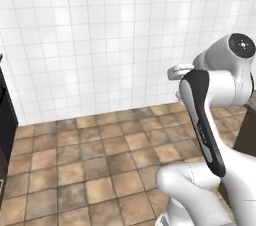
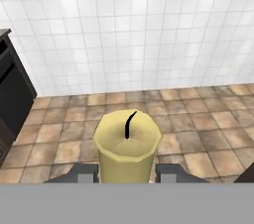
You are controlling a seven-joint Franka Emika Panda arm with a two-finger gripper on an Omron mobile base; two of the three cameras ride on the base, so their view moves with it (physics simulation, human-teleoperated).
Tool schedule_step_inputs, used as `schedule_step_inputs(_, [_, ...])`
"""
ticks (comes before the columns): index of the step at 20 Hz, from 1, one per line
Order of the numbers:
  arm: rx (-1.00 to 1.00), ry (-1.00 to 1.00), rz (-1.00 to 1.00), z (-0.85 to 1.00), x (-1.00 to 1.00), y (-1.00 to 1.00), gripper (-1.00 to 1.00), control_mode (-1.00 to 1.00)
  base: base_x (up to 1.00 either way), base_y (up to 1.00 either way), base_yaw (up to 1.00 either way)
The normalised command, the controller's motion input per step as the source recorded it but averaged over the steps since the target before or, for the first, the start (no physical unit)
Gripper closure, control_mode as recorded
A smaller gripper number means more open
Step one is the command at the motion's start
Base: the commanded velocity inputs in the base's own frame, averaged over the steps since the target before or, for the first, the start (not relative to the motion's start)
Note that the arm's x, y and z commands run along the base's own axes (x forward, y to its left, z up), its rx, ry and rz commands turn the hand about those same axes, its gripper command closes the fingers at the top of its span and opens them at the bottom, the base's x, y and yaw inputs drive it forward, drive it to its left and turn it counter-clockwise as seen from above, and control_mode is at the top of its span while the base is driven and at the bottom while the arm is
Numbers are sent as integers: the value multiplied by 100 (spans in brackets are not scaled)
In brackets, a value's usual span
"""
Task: Get the candle and the liquor from the cabinet and move them to the dining counter.
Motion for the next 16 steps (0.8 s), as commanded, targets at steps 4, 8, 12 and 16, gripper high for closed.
schedule_step_inputs(4, [0, 0, 0, 0, 0, 0, 100, 100, 99, 36, -41])
schedule_step_inputs(8, [0, 0, 0, 0, 0, 0, 100, 100, 59, 50, -74])
schedule_step_inputs(12, [0, 0, 0, 0, 0, 0, 100, 100, 39, 51, -84])
schedule_step_inputs(16, [0, 0, 0, 0, 0, 0, 100, 100, 43, 54, -83])
